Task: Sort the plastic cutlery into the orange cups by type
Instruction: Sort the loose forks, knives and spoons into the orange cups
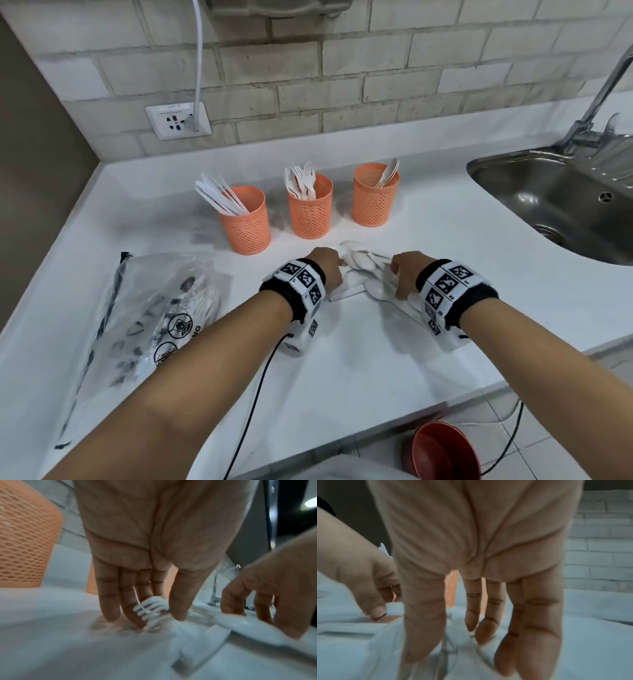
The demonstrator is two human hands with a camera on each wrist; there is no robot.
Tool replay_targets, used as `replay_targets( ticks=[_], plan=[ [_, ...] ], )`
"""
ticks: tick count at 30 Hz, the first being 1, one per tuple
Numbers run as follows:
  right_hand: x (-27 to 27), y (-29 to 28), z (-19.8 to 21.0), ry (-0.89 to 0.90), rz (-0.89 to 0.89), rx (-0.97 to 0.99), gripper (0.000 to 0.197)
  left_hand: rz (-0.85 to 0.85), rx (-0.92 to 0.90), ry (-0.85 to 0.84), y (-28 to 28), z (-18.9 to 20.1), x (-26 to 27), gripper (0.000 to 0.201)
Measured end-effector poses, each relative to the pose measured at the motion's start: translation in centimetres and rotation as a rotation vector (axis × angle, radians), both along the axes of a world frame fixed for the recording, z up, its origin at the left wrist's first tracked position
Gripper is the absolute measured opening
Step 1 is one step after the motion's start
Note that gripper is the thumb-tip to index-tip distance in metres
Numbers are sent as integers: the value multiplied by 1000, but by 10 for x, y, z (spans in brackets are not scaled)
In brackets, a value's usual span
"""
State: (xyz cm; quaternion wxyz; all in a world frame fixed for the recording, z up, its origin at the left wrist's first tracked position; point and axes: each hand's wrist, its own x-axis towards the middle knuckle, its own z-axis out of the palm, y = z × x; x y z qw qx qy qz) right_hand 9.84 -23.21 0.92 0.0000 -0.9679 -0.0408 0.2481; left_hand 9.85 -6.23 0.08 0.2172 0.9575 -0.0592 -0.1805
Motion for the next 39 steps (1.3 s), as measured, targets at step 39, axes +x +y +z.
replay_targets(
  ticks=[39],
  plan=[
    [20,21,-14,-77,19,73,33,311,-630,-248,24,9,-6,27]
  ],
)
